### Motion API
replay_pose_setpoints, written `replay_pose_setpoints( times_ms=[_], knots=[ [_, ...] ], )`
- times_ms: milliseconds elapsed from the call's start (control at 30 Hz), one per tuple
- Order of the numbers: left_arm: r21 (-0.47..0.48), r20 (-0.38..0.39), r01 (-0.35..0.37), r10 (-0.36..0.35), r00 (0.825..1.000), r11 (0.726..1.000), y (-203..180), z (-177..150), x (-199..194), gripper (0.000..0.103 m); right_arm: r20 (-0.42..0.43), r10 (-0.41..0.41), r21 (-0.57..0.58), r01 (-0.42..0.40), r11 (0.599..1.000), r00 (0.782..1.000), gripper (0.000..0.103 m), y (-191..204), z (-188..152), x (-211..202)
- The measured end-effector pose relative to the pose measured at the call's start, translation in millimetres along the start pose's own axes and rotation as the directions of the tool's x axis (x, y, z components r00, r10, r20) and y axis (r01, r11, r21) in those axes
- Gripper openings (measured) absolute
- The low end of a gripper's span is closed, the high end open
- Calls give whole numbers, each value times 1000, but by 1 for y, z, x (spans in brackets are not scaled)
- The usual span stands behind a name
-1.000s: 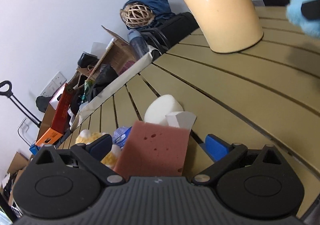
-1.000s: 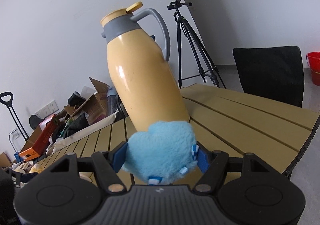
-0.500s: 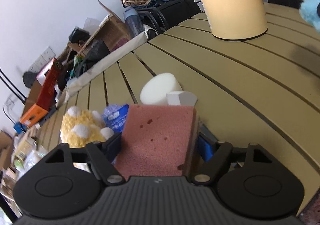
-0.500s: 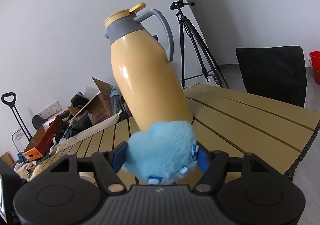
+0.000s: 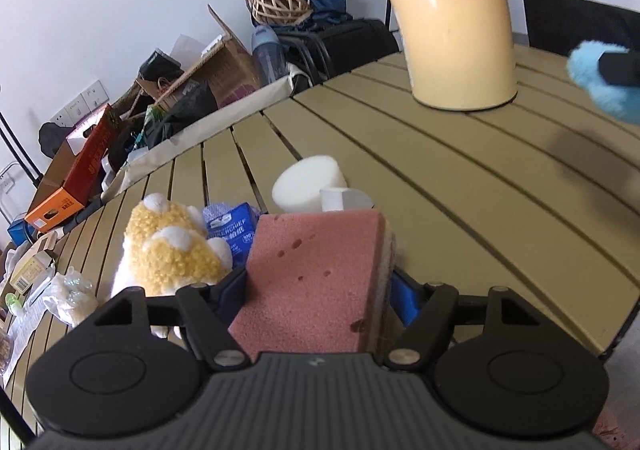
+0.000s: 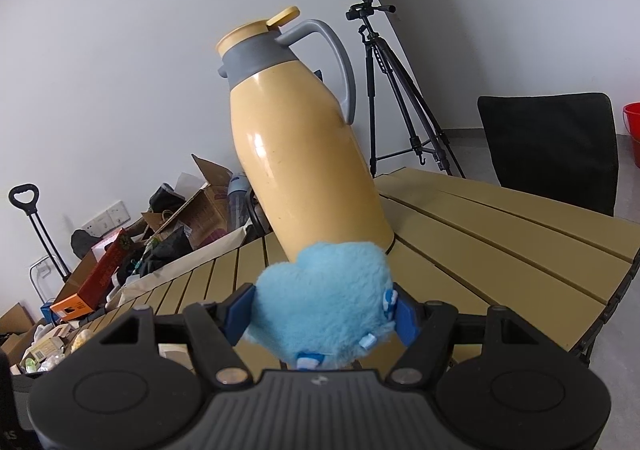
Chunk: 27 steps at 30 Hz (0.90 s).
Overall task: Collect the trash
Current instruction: 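Carry the blue plush and pink sponge down from the table toward the black bin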
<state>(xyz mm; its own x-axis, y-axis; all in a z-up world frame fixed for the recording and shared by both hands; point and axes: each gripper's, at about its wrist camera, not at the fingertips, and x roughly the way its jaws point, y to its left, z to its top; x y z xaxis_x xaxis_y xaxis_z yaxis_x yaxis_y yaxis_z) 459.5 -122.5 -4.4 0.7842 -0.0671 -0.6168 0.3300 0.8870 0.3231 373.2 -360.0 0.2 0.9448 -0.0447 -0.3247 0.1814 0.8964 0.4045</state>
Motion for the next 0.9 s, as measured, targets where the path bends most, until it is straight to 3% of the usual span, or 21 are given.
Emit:
replay_pose_setpoints(
  times_ms=[500,900],
  knots=[
    [-176,99,14,4,995,984,3,-13,-69,73,2,49,-28,-49,998,999,69,4,-1,-14],
    [-367,103,-21,63,993,930,15,-55,-131,73,-2,166,-120,-165,979,986,69,20,-13,-54]
  ],
)
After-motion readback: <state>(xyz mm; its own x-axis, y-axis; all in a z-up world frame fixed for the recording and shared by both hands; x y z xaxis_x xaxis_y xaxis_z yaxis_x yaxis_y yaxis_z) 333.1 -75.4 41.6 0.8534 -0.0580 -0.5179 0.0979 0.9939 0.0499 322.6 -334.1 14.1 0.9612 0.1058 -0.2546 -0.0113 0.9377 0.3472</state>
